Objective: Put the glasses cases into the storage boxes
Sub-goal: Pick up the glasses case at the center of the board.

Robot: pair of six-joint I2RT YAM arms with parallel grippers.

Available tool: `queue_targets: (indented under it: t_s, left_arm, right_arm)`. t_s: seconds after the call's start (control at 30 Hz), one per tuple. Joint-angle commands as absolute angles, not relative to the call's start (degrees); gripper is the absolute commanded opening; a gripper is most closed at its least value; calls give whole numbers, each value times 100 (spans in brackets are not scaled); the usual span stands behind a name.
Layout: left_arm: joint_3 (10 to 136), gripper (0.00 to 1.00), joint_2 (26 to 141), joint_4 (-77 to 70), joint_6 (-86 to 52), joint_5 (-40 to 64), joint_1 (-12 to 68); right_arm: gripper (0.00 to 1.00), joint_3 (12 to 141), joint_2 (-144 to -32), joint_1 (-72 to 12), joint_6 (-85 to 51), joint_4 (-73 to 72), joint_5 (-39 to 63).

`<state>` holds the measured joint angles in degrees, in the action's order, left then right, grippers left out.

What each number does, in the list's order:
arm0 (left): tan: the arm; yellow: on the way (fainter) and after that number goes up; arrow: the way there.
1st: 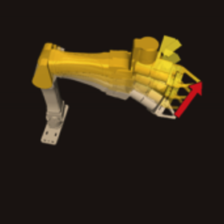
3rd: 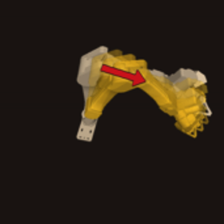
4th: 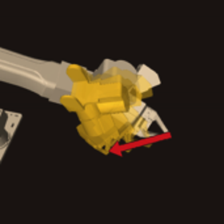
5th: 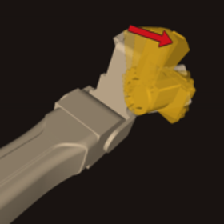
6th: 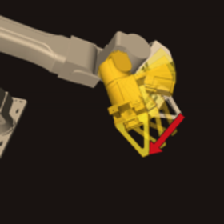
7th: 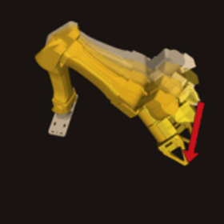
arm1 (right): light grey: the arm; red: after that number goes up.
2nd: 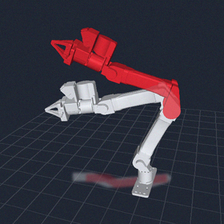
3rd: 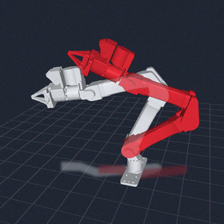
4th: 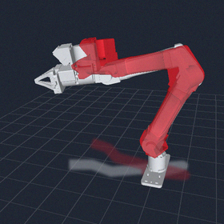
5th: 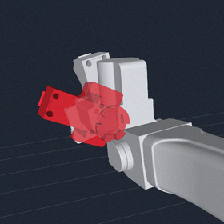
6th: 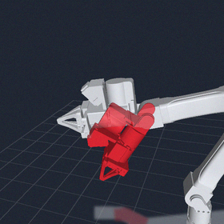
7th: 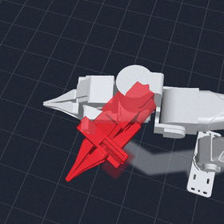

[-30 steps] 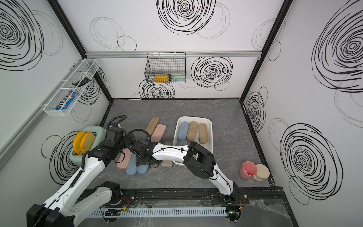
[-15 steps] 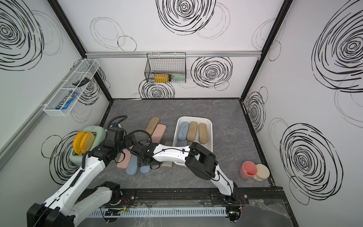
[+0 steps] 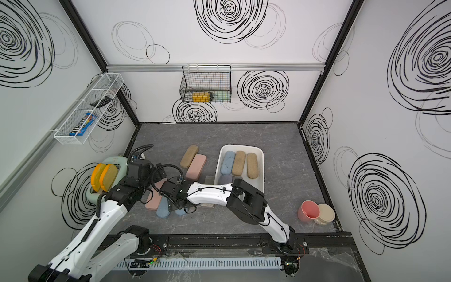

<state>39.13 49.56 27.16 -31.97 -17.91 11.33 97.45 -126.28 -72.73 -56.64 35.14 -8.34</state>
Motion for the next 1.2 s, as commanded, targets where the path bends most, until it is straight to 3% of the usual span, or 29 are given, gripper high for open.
queue_targets:
  t_s: [0.0,0.23,0.43,0.77,1.17]
  left_arm:
    - [3990,96,5016,2708,-3261,-1893,1083]
    - [3955,96,4959,2654,-3261,-1846,1160]
    - [3946,96,4923,2624,-3261,-1831,1303]
    - [3940,96,4781,2663,-3287,-1939,1448]
    - [3779,96,4725,2260,-3095,-1160,2166]
  right_arm:
    - [89,9827,-12738,-7258,-5820,3761,-1054]
    - [69,9617,-12509,-7242,-5776,3597,-1119]
    - [61,9807,-12299,-7286,-5678,3605,-1172]
    - [55,9555,-11259,-7215,-5610,4163,-1588]
    - [54,8036,-8598,-6720,-5663,5357,-1665]
